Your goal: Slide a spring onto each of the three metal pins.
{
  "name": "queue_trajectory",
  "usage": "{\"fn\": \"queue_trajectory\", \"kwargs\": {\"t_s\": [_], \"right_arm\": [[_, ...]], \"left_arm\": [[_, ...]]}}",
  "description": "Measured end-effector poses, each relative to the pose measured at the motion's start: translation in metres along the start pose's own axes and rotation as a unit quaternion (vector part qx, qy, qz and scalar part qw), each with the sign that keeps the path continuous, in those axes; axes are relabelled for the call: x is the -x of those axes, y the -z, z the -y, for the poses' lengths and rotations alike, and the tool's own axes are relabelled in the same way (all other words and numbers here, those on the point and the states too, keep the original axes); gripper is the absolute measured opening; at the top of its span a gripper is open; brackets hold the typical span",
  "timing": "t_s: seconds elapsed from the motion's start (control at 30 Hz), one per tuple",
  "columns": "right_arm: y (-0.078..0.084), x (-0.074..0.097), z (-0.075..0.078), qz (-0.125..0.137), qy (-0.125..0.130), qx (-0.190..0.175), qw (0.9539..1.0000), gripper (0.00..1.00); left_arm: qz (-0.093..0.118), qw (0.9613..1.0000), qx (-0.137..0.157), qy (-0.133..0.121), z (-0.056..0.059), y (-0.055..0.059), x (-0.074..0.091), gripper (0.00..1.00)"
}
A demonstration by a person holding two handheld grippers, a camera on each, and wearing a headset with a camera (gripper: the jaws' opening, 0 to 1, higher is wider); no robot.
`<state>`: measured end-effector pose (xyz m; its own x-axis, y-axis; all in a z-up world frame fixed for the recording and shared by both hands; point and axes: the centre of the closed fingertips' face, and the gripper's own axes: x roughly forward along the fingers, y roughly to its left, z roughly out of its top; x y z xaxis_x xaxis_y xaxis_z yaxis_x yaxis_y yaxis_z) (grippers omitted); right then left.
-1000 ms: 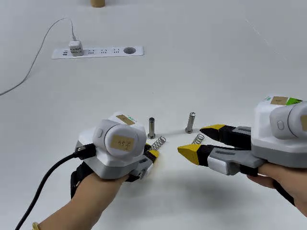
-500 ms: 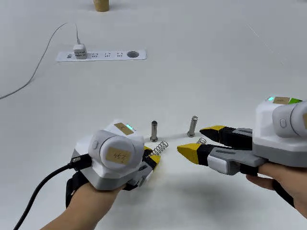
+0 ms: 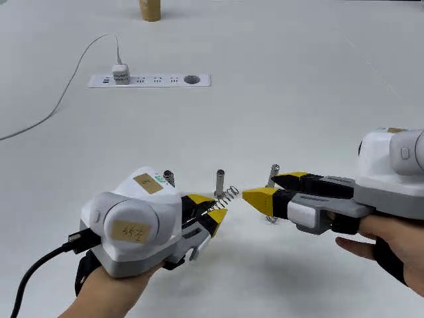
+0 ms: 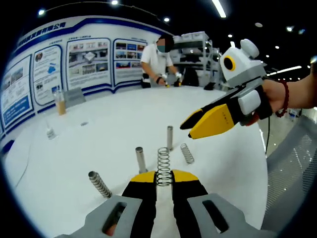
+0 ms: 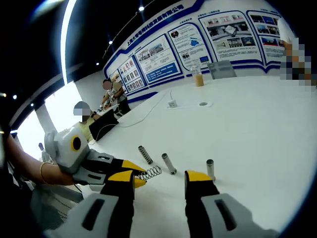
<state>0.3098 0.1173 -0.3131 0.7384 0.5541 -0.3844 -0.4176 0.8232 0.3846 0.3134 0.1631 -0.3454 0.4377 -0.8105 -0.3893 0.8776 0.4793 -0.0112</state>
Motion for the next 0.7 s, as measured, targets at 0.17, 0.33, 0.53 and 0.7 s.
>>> {"fn": "queue_trajectory", "kwargs": {"t_s": [0.17,0.33,0.53,0.7], "right_arm": [[-0.007,-0.003,-0.007,0.012,-0.022,-0.028,0.9993,0.36],[-0.011,-0.006,-0.016,0.016,-0.038,-0.047,0.998,0.32],[-0.011,-0.011,-0.03,0.018,-0.062,-0.077,0.995,0.28],[-0.017,-0.012,-0.038,0.037,-0.086,-0.128,0.9873,0.25]], "left_arm": [[0.021,0.9998,-0.004,0.001,0.002,-0.01,0.008,0.11],[0.041,0.9991,-0.009,0.003,0.004,-0.019,0.013,0.11],[0.059,0.998,-0.023,0.005,0.008,-0.029,0.02,0.11],[0.083,0.9963,-0.018,0.011,0.01,-0.039,0.024,0.11]]}}
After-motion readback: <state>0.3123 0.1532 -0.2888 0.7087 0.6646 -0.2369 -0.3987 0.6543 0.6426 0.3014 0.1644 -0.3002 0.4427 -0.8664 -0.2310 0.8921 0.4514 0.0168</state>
